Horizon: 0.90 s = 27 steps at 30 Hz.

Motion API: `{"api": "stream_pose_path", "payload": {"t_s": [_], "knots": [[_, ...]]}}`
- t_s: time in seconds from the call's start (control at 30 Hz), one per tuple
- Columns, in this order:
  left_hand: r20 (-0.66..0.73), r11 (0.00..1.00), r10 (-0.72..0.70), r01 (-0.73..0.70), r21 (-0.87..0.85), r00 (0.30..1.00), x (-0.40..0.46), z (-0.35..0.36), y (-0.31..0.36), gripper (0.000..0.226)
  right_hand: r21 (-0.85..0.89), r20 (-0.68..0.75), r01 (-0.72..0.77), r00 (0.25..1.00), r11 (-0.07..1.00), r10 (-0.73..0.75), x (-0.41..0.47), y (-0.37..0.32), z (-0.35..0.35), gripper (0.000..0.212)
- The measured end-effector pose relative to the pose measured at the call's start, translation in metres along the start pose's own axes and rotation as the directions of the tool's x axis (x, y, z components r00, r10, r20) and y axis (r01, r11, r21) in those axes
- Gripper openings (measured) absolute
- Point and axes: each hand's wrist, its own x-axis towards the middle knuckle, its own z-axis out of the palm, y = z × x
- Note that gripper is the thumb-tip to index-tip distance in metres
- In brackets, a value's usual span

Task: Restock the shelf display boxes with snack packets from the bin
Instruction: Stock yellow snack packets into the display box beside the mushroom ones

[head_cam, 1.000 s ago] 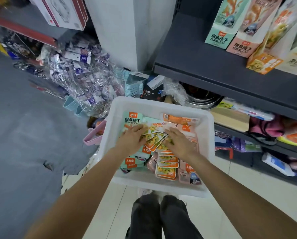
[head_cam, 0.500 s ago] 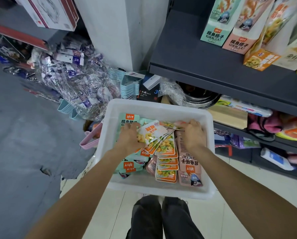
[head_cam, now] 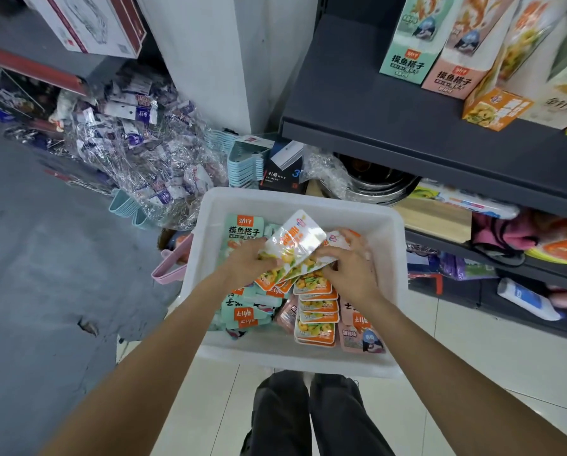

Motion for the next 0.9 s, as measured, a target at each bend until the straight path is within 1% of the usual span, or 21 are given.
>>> {"api": "stream_pose_path", "payload": {"t_s": [0.03, 0.1, 0.13, 0.2, 0.27, 0.33, 0.4, 0.47, 0.57, 0.63, 0.77, 0.8, 0.9], "knots": [[0.035, 0.999, -0.005, 0.004, 0.042, 0.999, 0.003, 0.002, -0.002, 0.022, 0.089, -0.008, -0.067, 0.998, 0.994, 0.068, 0.000, -0.001, 0.001, 0.039], [0.027, 0.997, -0.021, 0.019, 0.072, 0.999, 0.005, 0.005, -0.003, 0.027, 0.323, -0.036, -0.182, 0.978, 0.929, 0.204, 0.002, -0.005, 0.001, 0.049], [0.011, 0.997, -0.024, 0.023, 0.078, 1.000, 0.006, 0.005, -0.003, 0.029, 0.417, -0.064, -0.197, 0.967, 0.887, 0.245, 0.004, -0.005, 0.001, 0.049], [-0.002, 0.996, -0.008, 0.009, 0.092, 1.000, 0.005, 0.006, -0.004, 0.025, 0.498, -0.108, -0.233, 0.939, 0.836, 0.326, 0.008, -0.003, -0.001, 0.040], [0.004, 0.997, 0.022, -0.022, 0.080, 1.000, 0.000, 0.006, 0.000, 0.019, 0.595, -0.085, -0.276, 0.912, 0.755, 0.401, 0.011, -0.003, -0.005, 0.031], [0.007, 0.998, 0.059, -0.059, 0.016, 0.998, -0.003, 0.007, 0.004, 0.021, 0.710, -0.023, -0.269, 0.915, 0.651, 0.404, 0.010, -0.008, -0.012, 0.022], [-0.012, 0.994, 0.091, -0.091, -0.054, 0.996, -0.007, 0.006, 0.013, 0.024, 0.806, 0.022, -0.231, 0.932, 0.545, 0.362, 0.007, -0.017, -0.023, 0.021], [-0.055, 0.983, 0.144, -0.149, -0.108, 0.988, -0.010, 0.003, 0.027, 0.023, 0.857, 0.025, -0.185, 0.947, 0.482, 0.319, 0.004, -0.026, -0.039, 0.019], [-0.084, 0.955, 0.256, -0.266, -0.130, 0.963, -0.014, -0.003, 0.063, 0.020, 0.875, -0.009, -0.122, 0.963, 0.468, 0.269, 0.002, -0.039, -0.069, 0.022], [-0.103, 0.942, 0.301, -0.313, -0.122, 0.948, -0.013, -0.006, 0.089, 0.020, 0.885, -0.043, -0.081, 0.966, 0.459, 0.255, 0.000, -0.046, -0.092, 0.023], [-0.153, 0.924, 0.352, -0.368, -0.102, 0.924, -0.004, 0.002, 0.145, 0.039, 0.910, -0.108, 0.008, 0.970, 0.415, 0.219, -0.002, -0.055, -0.147, 0.015], [-0.167, 0.922, 0.364, -0.380, -0.076, 0.916, -0.001, 0.007, 0.160, 0.040, 0.902, -0.138, 0.033, 0.967, 0.430, 0.215, -0.002, -0.053, -0.161, 0.012], [-0.148, 0.922, 0.379, -0.387, -0.026, 0.913, 0.008, 0.032, 0.203, 0.040, 0.825, -0.274, 0.116, 0.938, 0.553, 0.212, -0.003, -0.039, -0.200, 0.003]]}}
